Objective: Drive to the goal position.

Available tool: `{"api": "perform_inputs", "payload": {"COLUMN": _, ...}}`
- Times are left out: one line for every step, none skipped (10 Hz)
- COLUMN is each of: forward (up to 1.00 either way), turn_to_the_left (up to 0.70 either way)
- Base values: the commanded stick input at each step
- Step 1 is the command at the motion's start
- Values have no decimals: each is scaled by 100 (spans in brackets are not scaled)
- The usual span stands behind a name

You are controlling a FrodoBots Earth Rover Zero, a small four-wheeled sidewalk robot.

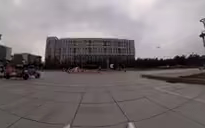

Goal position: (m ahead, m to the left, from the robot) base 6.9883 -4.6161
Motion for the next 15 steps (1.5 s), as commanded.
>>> {"api": "perform_inputs", "payload": {"forward": 70, "turn_to_the_left": -14}}
{"api": "perform_inputs", "payload": {"forward": 70, "turn_to_the_left": -14}}
{"api": "perform_inputs", "payload": {"forward": 70, "turn_to_the_left": -14}}
{"api": "perform_inputs", "payload": {"forward": 70, "turn_to_the_left": -14}}
{"api": "perform_inputs", "payload": {"forward": 70, "turn_to_the_left": -14}}
{"api": "perform_inputs", "payload": {"forward": 70, "turn_to_the_left": -14}}
{"api": "perform_inputs", "payload": {"forward": 70, "turn_to_the_left": -14}}
{"api": "perform_inputs", "payload": {"forward": 70, "turn_to_the_left": -14}}
{"api": "perform_inputs", "payload": {"forward": 70, "turn_to_the_left": -14}}
{"api": "perform_inputs", "payload": {"forward": 70, "turn_to_the_left": -14}}
{"api": "perform_inputs", "payload": {"forward": 70, "turn_to_the_left": -14}}
{"api": "perform_inputs", "payload": {"forward": 70, "turn_to_the_left": -14}}
{"api": "perform_inputs", "payload": {"forward": 70, "turn_to_the_left": -14}}
{"api": "perform_inputs", "payload": {"forward": 70, "turn_to_the_left": -7}}
{"api": "perform_inputs", "payload": {"forward": 70, "turn_to_the_left": -1}}
